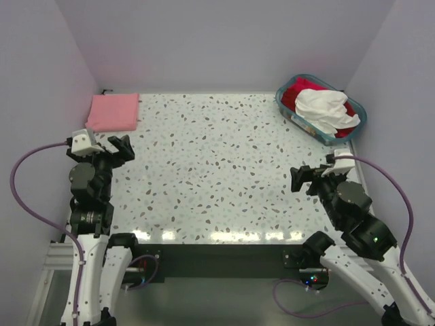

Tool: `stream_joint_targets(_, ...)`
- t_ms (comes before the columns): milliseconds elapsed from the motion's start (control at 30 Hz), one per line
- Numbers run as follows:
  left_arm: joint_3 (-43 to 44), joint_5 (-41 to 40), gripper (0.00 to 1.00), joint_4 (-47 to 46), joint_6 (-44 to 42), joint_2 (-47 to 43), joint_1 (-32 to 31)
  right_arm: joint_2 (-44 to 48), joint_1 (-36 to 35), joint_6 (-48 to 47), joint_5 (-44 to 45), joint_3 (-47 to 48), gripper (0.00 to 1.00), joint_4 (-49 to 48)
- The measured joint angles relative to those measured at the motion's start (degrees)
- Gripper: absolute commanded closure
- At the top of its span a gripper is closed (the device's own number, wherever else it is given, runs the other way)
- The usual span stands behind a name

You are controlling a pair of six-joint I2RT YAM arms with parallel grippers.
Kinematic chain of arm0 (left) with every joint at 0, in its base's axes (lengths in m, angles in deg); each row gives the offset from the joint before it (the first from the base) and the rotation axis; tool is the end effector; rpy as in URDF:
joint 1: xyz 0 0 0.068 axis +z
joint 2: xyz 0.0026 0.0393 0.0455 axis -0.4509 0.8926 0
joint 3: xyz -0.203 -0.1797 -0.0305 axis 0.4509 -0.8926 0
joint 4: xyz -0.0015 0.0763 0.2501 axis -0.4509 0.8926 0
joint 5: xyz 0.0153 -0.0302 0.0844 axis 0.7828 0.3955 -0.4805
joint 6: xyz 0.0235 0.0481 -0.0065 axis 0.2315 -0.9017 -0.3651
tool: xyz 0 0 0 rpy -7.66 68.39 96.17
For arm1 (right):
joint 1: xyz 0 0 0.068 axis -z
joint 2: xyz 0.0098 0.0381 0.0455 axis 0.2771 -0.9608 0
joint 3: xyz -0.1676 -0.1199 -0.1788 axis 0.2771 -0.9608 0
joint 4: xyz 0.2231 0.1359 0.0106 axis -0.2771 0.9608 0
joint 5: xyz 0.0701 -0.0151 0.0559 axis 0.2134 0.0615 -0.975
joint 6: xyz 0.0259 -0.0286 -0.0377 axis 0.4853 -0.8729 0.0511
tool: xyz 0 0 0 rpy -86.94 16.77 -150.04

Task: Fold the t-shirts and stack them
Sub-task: Grab the tshirt from the pile

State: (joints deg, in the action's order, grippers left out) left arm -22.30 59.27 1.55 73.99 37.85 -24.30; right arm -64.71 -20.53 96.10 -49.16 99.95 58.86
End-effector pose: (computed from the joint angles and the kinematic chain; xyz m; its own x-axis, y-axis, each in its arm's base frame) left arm 0.1367 0.0097 0.3453 0.0396 -0.3071 -0.9508 -0.1450 0.9398 -0.3096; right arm 0.0731 0.0337 0.3470 -0.1774 0.0674 -0.9818 -0.1346 0.9866 0.0921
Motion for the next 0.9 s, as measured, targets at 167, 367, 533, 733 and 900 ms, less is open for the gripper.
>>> stream_joint_targets(167,-0.15,-0.48,0.00,4.28,-1.84,-3.74,-0.04,-6.58,0.02,-0.96,-0.22,0.42,0.01,-2.80)
stream_joint_targets(367,-4.33,-0.57,0.00,5.01,-2.71,-5.81,-3.54,-24.65,0.04,-2.82,-2.93,6.47,0.01,-9.70)
stream_joint_targets(533,-9.33,-0.52,0.00,6.12,-2.93,-6.78,-8.26,-47.87,1.14,-3.93,-2.75,21.68,0.01,-11.13)
stream_joint_targets(733,-13.57,-1.18,0.00,6.58,-2.93,-12.22,-13.51,-75.01,11.87,-2.19,-0.20,43.36,0.01,-12.04)
stream_joint_targets(900,-13.64,-1.64,0.00,6.34,-2.97,-12.90,-16.76,-88.26,22.32,1.53,3.50,54.23,0.01,-9.62)
